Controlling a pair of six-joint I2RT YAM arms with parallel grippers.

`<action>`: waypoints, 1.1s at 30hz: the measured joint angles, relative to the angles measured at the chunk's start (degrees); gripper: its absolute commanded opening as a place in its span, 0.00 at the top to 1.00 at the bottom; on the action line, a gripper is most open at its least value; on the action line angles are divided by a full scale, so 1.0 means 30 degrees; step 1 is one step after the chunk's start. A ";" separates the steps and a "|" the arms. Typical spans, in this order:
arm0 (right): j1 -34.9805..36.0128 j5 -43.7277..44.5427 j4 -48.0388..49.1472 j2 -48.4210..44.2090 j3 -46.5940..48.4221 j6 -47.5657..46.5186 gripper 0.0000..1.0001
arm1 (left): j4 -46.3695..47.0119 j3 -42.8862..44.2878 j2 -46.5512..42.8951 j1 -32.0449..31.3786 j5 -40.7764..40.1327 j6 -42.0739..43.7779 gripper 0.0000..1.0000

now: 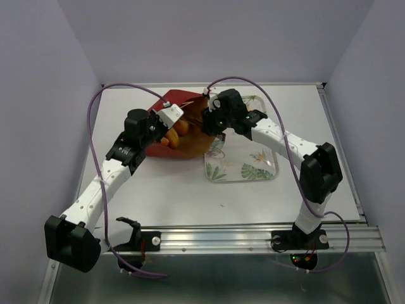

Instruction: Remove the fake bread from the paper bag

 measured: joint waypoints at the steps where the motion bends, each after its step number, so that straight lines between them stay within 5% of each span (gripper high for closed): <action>1: 0.0022 -0.0058 0.0007 -0.0386 0.0000 0.0000 0.91 | 0.0022 0.0000 0.0080 -0.0007 -0.0058 0.0000 1.00; 10: 0.0248 -0.0160 0.0036 -0.2317 -0.0087 -0.0007 0.80 | 0.0357 0.0000 0.0204 -0.0007 -0.0073 0.0000 1.00; 15: 0.0248 0.0933 0.0022 -0.1115 0.0015 -0.0160 0.76 | 0.0306 0.0000 0.0204 -0.0007 0.0197 0.0066 1.00; 19: 0.0248 0.1865 -0.0058 0.0117 0.0102 -0.0168 0.61 | 0.0226 0.0000 0.0197 -0.0007 0.0270 0.0073 1.00; 33: 0.0248 0.2178 0.0073 0.0736 0.0226 0.0488 0.46 | 0.0219 0.0000 0.0197 -0.0007 0.0408 0.0131 1.00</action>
